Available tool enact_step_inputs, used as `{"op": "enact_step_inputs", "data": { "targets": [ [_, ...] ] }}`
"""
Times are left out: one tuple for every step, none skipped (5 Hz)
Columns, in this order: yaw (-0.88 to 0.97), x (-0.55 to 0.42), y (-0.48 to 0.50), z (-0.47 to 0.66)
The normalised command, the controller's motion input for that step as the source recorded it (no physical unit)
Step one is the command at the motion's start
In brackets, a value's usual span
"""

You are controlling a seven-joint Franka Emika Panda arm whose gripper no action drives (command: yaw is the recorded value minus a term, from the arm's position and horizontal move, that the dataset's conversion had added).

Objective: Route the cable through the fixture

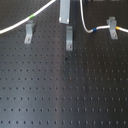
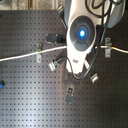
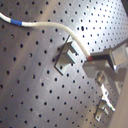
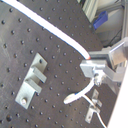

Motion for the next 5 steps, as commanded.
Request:
{"op": "enact_step_inputs", "data": {
  "targets": [
    [0.00,-0.363,0.173,0.24],
    [0.05,-0.463,0.422,0.25],
    [0.00,-0.332,0.463,0.24],
    [0.00,0.012,0.057,0.00],
    [0.02,0.033,0.162,0.41]
  ]
}}
